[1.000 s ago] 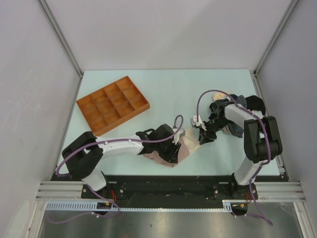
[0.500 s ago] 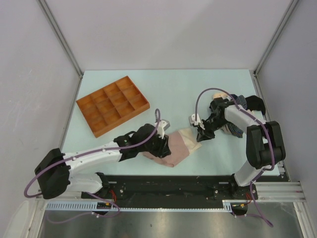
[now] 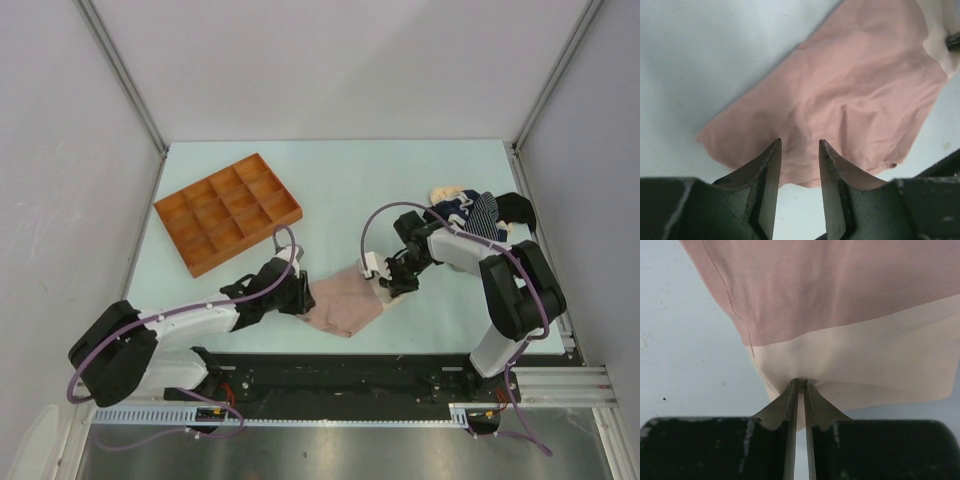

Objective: Roll the underwear
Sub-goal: Fold the underwear at the center of the board.

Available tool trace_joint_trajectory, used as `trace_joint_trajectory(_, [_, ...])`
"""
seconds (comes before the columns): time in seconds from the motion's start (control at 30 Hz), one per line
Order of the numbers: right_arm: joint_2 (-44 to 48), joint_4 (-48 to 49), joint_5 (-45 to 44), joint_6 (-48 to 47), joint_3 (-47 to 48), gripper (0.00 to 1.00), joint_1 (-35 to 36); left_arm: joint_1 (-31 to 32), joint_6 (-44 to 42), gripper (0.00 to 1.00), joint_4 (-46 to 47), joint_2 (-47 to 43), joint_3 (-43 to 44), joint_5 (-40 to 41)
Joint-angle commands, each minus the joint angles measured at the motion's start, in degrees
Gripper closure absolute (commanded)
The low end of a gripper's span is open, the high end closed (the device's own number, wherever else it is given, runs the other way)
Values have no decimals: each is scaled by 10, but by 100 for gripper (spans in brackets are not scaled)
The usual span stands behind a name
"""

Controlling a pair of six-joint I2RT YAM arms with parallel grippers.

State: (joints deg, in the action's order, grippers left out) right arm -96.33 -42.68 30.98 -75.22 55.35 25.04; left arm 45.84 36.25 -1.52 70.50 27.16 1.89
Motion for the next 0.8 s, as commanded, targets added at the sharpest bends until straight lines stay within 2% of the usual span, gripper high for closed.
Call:
trace_joint_trajectory(0.0, [-11,23,-47,12,-16,87,4,-10,19,59,38,13,-7,22])
trace_joint_trajectory(0.17, [11,19,-24,17,-17,86,-1,-13,28,55,50,-19,-32,21])
trace_joint_trajectory(0.2, [19,14,-16,17,-17,85,-2,-13,24,54,51,-48,-35,19])
trace_joint_trajectory(0.3, [61,-2,18,21,-9,80,-8,-13,2,42,45,-118,-38,22])
trace_joint_trajectory(0.33, [70,-7,26,23,-1,78,-9,-13,-7,35,43,-136,-37,21])
trace_joint_trajectory(0.43, [98,-29,59,14,13,73,-21,-13,-61,25,49,-184,-33,12])
trace_joint_trajectory(0.5, [113,-54,88,-6,13,68,-32,-12,-75,24,90,-197,-42,-5])
trace_joint_trajectory(0.53, [115,-69,99,-52,13,66,-35,-10,-90,23,110,-200,-48,-43])
trace_joint_trajectory(0.57, [118,-86,122,-80,13,58,-46,-6,-100,21,131,-198,-58,-57])
trace_joint_trajectory(0.63, [116,-131,140,-160,13,49,-57,30,-149,18,176,-187,-64,-74])
trace_joint_trajectory(0.67, [113,-148,149,-196,13,39,-62,47,-167,17,185,-183,-66,-68])
trace_joint_trajectory(0.7, [106,-175,151,-225,12,35,-71,81,-187,17,194,-179,-68,-64])
trace_joint_trajectory(0.77, [99,-188,149,-291,12,29,-77,108,-255,13,240,-165,-82,-74])
